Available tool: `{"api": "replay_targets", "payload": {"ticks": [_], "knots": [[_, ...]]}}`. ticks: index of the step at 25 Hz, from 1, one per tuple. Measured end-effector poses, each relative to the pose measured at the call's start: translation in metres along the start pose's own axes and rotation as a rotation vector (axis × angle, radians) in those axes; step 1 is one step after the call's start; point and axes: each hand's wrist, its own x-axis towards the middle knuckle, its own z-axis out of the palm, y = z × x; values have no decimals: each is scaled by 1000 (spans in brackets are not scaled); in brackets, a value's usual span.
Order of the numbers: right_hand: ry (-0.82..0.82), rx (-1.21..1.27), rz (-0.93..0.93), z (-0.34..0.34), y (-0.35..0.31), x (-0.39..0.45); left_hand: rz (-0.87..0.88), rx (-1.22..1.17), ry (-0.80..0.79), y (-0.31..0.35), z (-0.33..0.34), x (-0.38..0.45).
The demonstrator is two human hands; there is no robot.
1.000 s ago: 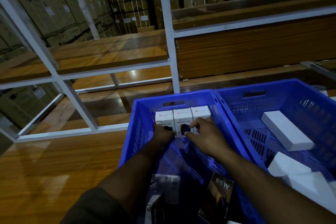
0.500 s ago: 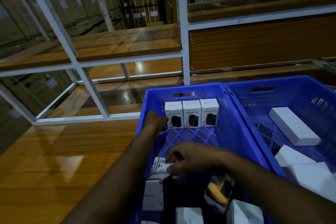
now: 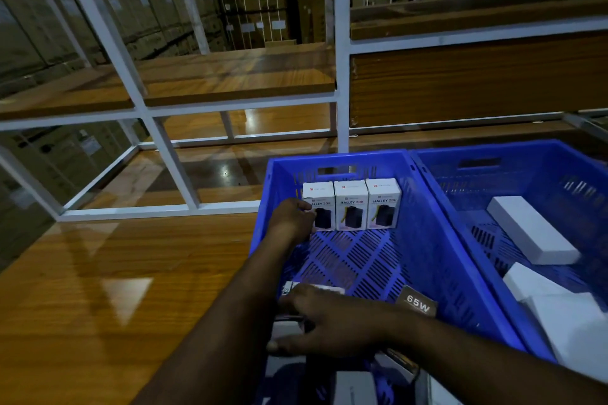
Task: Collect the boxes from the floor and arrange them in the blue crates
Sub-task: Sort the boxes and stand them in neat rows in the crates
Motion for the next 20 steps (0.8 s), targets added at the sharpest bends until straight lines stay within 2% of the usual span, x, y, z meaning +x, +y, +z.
{"api": "replay_targets", "payload": {"ticks": [6,10,14,18,20], "knots": [[-9,35,12,-1,5,3,31,41,-21,7,0,-4],[63,138,21,-25,9,-2,34,-25,-30,6,-2,-5],[104,52,-22,-40,12,-6,12,-144,-70,6,-8,-9],[207,-74,-59,-43,12,-6,23,-146,-68,6,-10,-10],[185,-96,-80,-40,12,-7,12,-161,-66,8,-11,-12]]}}
